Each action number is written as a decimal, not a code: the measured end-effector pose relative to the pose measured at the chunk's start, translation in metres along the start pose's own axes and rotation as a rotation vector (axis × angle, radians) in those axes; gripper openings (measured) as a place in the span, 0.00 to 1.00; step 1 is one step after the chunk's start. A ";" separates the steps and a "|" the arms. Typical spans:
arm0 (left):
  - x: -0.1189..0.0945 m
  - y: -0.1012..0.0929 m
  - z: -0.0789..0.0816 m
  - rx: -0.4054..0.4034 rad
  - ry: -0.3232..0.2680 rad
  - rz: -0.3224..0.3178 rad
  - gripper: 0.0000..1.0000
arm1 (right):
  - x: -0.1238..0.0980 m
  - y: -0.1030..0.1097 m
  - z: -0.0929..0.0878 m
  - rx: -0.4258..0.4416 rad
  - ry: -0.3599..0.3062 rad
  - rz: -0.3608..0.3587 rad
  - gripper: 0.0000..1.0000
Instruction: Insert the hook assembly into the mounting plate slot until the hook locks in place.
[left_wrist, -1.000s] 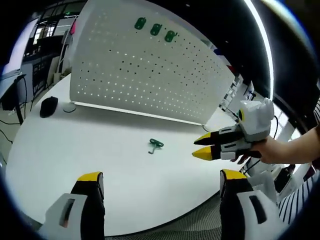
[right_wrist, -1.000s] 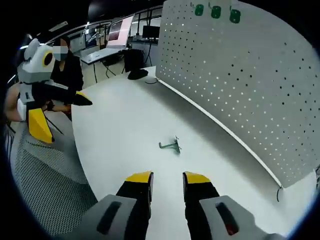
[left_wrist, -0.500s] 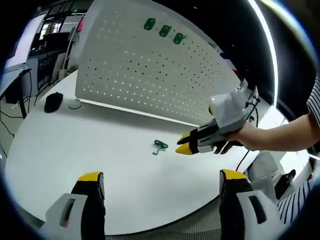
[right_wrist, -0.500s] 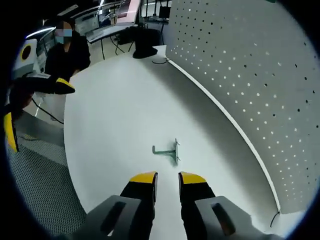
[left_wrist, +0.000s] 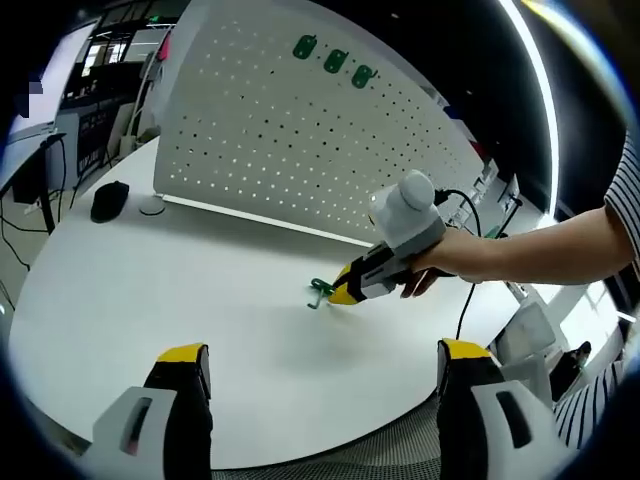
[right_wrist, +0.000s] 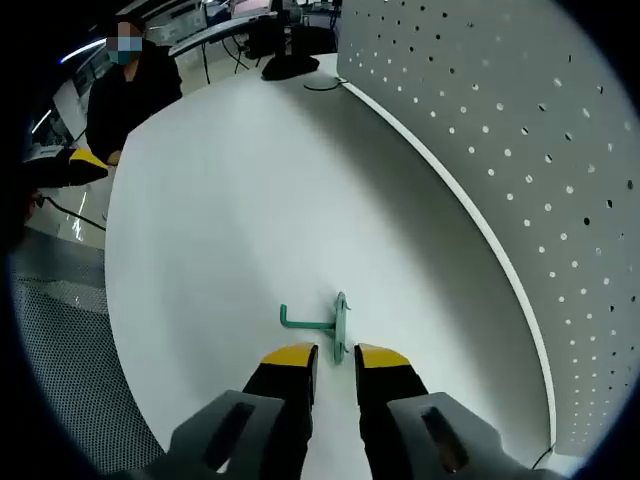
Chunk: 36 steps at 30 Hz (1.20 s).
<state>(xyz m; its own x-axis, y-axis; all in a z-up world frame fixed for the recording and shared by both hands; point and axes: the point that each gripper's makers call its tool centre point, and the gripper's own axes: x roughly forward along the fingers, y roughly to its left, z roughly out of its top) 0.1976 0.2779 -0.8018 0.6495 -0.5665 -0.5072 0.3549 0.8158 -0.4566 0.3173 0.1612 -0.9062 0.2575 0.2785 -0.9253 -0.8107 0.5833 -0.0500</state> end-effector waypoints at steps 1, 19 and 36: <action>0.000 0.000 -0.001 0.000 0.003 0.001 0.96 | 0.002 0.000 0.000 0.002 0.007 0.007 0.12; 0.000 0.000 -0.003 0.000 0.008 0.007 0.95 | 0.004 0.003 -0.005 -0.013 0.042 0.023 0.02; -0.005 0.003 0.019 0.020 -0.028 -0.026 0.89 | -0.050 -0.010 0.031 0.095 -0.257 -0.141 0.01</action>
<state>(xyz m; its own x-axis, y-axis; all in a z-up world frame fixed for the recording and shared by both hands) 0.2086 0.2851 -0.7865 0.6582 -0.5840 -0.4750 0.3851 0.8034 -0.4541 0.3289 0.1647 -0.8473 0.4985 0.3660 -0.7858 -0.7076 0.6954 -0.1250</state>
